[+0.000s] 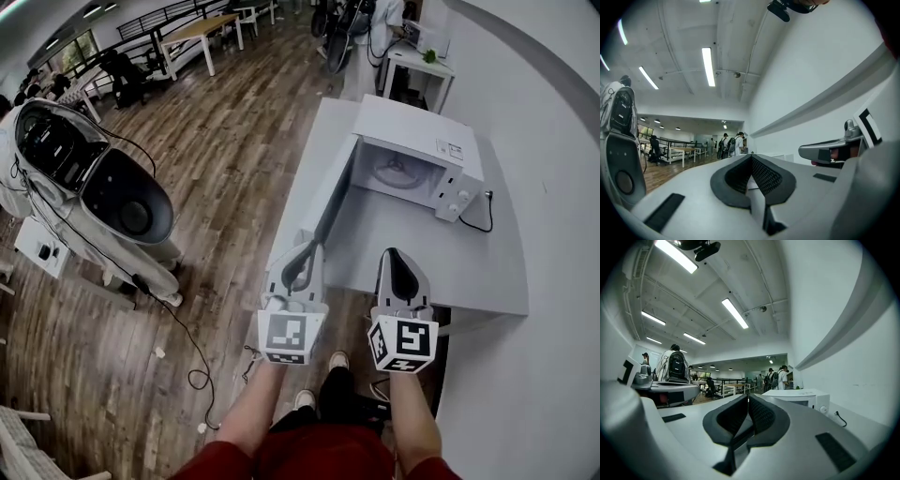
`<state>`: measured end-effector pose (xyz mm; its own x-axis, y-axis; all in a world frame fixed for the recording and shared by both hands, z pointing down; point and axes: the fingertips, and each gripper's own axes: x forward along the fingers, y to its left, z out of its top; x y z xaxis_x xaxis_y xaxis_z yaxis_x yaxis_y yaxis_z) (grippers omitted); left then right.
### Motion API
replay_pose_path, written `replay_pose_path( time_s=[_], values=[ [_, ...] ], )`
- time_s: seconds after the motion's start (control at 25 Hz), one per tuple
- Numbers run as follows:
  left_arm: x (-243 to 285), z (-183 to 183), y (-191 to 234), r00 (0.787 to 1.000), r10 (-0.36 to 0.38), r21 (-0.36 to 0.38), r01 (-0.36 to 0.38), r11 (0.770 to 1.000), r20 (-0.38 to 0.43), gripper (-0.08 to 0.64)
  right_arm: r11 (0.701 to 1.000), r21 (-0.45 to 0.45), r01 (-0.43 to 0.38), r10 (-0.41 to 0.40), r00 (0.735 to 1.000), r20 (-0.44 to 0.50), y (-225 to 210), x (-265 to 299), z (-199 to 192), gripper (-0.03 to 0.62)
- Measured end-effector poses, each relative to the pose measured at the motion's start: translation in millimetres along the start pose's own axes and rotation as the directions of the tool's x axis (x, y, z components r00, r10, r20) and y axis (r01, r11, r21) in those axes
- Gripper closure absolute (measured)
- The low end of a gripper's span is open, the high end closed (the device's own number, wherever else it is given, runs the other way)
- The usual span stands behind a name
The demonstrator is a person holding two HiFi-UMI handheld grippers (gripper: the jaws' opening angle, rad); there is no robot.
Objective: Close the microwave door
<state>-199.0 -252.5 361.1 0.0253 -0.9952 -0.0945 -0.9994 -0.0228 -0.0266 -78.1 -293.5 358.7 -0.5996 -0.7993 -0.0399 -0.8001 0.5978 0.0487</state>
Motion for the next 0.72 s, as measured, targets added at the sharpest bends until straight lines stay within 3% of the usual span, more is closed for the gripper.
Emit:
replay_pose_path(
  time_s=[0.32,0.36,0.44,0.72],
  values=[
    [10.8,-50.6,32.5,0.994,-0.002,0.022,0.005,1.0,-0.105,0.531,0.993,0.015,-0.113,0.114,0.99,-0.082,23.9,48.3,-42.3,0.563],
    [12.8,-56.5,34.1,0.993,-0.019,0.026,0.023,0.999,-0.115,0.527,0.992,0.016,-0.125,0.125,0.988,-0.091,26.5,53.1,-47.4,0.563],
    [16.6,-67.6,38.0,0.988,-0.063,0.031,0.068,0.997,-0.138,0.442,0.99,0.015,-0.144,0.144,0.984,-0.106,32.0,61.8,-54.8,0.563],
    [28.6,-98.2,53.9,0.963,-0.209,0.014,0.214,0.977,-0.168,0.383,0.983,0.009,-0.183,0.182,0.973,-0.144,41.2,81.3,-74.1,0.563]
  ],
)
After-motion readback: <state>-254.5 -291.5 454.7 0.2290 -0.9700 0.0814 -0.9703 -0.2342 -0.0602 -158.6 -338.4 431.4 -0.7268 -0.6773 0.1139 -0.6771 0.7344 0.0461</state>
